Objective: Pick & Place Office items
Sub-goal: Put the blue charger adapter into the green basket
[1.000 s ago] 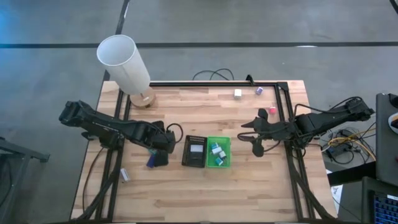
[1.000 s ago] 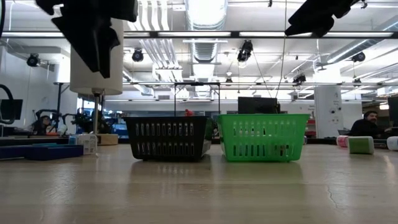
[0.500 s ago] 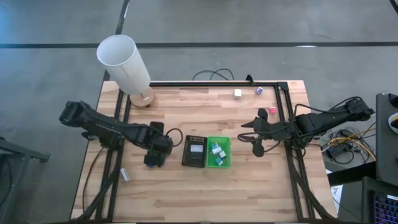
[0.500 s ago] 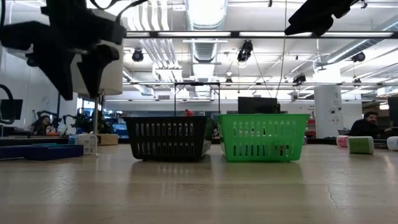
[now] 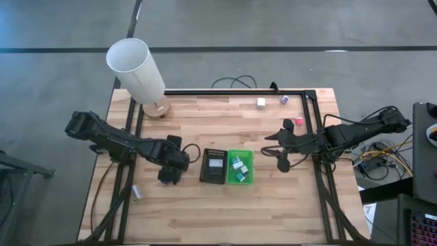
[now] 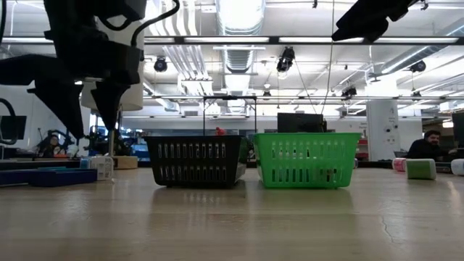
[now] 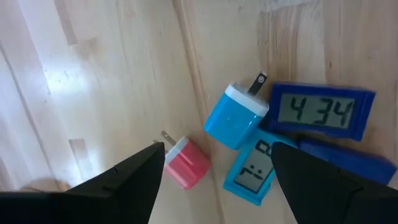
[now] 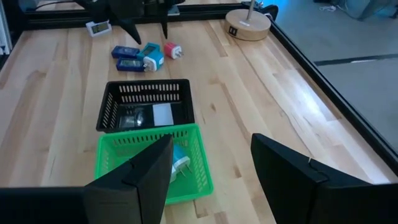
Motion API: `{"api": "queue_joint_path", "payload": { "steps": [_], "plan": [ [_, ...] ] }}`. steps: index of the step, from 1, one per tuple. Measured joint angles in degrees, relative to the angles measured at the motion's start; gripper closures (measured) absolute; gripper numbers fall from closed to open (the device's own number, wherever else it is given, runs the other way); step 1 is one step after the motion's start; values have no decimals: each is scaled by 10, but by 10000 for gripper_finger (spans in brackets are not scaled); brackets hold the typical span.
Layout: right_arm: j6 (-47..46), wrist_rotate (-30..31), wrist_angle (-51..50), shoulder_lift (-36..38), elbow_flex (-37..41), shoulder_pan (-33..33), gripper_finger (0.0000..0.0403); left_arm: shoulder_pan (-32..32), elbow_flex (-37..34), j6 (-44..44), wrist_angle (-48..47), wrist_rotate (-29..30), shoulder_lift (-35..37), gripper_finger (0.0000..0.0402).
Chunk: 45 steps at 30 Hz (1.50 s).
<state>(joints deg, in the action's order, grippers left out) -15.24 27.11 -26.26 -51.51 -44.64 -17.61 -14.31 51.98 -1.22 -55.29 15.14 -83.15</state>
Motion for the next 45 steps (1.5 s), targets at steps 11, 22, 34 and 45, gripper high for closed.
{"api": "queue_joint_path", "payload": {
  "steps": [11,22,34,45],
  "plan": [
    [7,0,0,0,0,0,187,0,-40,64,55,7,0,99],
    [7,0,0,0,0,0,187,0,-46,75,85,8,0,99],
    [7,0,0,0,0,0,187,0,-46,83,105,12,0,99],
    [8,0,0,0,0,0,187,-1,-64,65,108,-13,0,99]
  ]
}}
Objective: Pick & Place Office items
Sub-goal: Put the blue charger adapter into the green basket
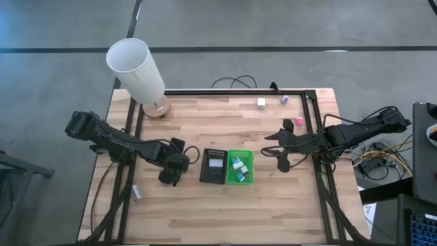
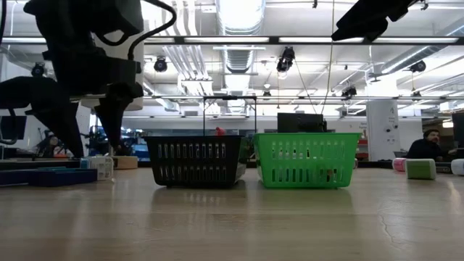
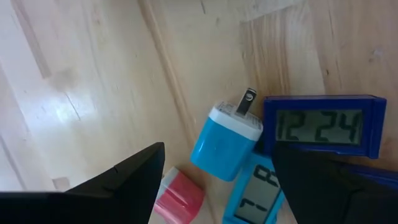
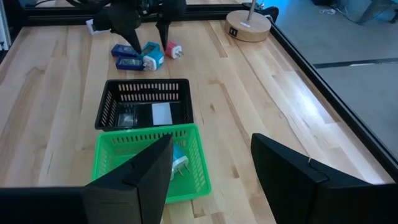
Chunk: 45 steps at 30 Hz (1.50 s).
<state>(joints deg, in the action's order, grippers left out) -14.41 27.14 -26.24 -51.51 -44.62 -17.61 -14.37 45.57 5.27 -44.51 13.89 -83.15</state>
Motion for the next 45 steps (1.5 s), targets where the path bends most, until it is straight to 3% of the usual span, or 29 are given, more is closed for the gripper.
{"api": "queue_joint_path", "payload": {
  "steps": [18,27,45],
  "plan": [
    [-1,0,0,0,0,0,187,0,-9,-4,4,-4,-1,99],
    [-4,0,0,0,0,0,187,4,-4,9,3,-11,-57,99],
    [-4,0,0,0,0,0,187,63,16,41,-5,-6,-66,99]
  ]
}}
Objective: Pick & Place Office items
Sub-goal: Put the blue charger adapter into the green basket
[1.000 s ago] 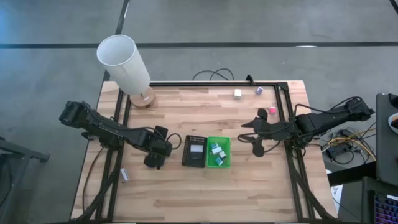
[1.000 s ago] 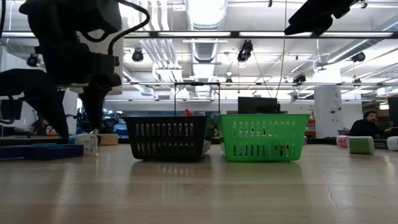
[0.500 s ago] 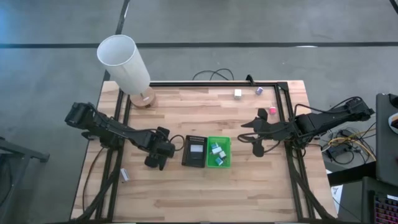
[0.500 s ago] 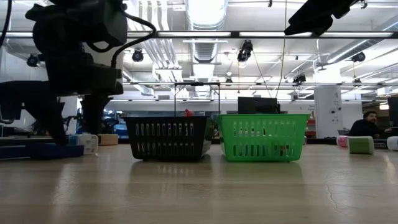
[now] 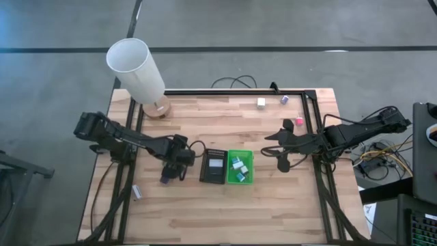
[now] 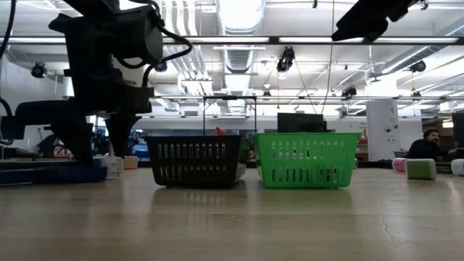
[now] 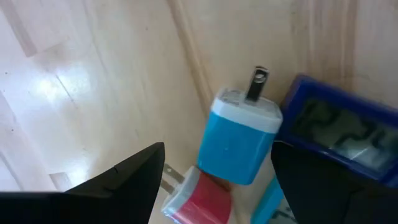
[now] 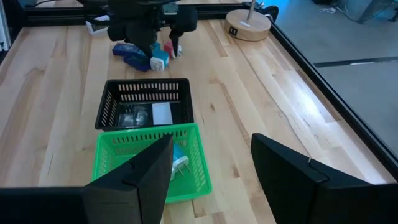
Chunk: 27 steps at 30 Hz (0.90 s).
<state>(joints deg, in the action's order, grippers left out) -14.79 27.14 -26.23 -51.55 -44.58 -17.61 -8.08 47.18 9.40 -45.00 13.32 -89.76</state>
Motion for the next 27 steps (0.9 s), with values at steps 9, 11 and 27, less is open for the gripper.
{"api": "queue_joint_path", "payload": {
  "steps": [9,11,27],
  "plan": [
    [0,0,0,0,0,0,187,13,1,16,-1,1,0,99],
    [0,0,0,0,0,0,187,13,1,16,-1,0,0,99],
    [3,0,0,0,0,0,187,11,1,134,7,-14,0,134]
  ]
}}
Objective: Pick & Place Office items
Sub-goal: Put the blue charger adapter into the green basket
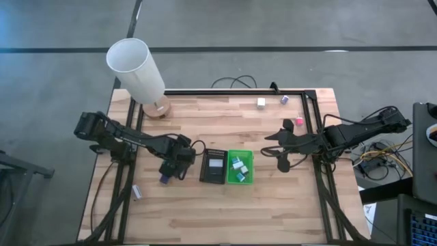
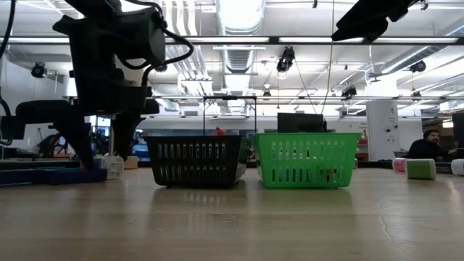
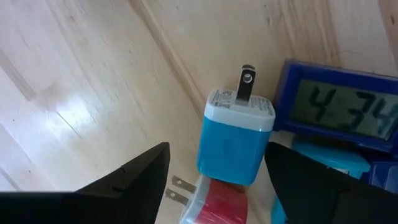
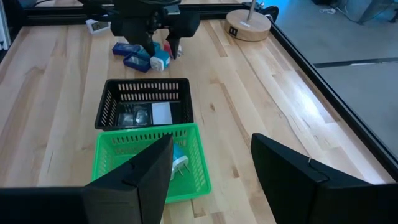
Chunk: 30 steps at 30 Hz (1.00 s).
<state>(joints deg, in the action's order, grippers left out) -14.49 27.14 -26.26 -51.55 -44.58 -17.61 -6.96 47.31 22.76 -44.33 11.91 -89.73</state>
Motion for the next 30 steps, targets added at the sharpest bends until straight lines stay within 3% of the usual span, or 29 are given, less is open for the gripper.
{"api": "queue_joint_path", "payload": {
  "steps": [21,30],
  "plan": [
    [-1,0,0,0,0,0,187,0,-8,-21,33,-66,-2,195],
    [-1,0,0,0,0,0,187,2,-8,-101,34,-64,-2,263]
  ]
}}
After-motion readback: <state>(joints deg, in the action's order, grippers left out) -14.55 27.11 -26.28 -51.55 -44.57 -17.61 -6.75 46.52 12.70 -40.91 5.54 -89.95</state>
